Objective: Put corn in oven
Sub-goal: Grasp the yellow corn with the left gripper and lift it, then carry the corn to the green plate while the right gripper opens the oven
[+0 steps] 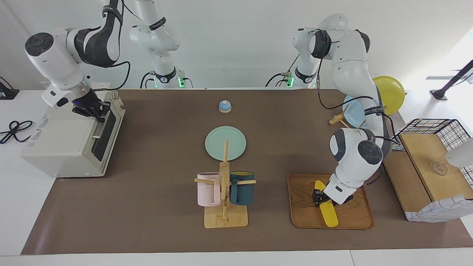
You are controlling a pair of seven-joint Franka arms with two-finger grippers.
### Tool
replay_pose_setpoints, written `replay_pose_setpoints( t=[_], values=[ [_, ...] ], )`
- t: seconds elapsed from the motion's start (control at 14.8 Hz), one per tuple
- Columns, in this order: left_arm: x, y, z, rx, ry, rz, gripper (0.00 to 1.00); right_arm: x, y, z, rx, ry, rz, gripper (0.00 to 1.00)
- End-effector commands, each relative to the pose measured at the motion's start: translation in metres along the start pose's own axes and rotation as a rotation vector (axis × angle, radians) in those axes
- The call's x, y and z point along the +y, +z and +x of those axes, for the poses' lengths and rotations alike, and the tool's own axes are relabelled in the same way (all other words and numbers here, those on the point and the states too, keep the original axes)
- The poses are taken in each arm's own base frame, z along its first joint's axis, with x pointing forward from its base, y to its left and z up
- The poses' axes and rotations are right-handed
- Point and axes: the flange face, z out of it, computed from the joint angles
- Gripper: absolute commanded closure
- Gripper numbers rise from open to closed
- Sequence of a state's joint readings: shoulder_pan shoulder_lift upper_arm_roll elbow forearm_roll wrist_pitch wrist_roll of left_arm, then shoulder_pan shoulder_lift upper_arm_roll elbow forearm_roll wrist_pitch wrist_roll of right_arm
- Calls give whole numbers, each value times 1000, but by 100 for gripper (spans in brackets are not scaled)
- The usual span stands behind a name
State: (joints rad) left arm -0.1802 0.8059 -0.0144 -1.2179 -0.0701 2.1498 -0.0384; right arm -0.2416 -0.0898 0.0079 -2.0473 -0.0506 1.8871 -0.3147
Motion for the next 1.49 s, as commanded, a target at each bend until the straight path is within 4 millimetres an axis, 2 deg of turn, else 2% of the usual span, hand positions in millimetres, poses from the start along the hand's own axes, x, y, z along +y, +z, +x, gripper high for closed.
replay_pose_setpoints(
  t=[0.0,0.14,0.27,0.34,0.47,0.61,0.68,0.88,1.01,1.08,1.15,1.28,1.42],
  values=[
    [2,-46,-1,-36,-14,-15,100,-9,23,3,-4,-18,26,100],
    [12,-79,-10,-80,-20,-30,100,-20,29,6,-8,-26,26,100],
    [24,-121,-34,-112,-60,-28,100,-25,38,7,-17,-11,29,100],
    [46,-139,-57,-120,-55,-28,100,-31,42,9,-6,-21,26,100],
    [77,-163,-108,-138,-90,-21,100,-45,50,15,6,-31,20,100],
    [117,-172,-137,-137,-91,-24,100,-69,71,28,8,-27,19,100],
    [144,-170,-148,-139,-98,-23,100,-69,80,28,8,-13,18,100],
    [214,-159,-180,-105,-118,-64,100,-73,89,31,6,-15,18,100],
    [240,-143,-200,-90,-112,-119,100,-78,102,35,14,-25,18,100],
    [270,-134,-214,-72,-82,-145,100,-79,108,33,25,-25,16,100],
    [288,-124,-222,-61,-94,-158,100,-80,116,29,40,-23,14,100],
    [317,-99,-232,-44,-96,-171,100,-92,126,24,54,-17,11,100],
    [333,-72,-238,-27,-70,-176,100,-98,125,25,55,-7,10,100]
  ],
)
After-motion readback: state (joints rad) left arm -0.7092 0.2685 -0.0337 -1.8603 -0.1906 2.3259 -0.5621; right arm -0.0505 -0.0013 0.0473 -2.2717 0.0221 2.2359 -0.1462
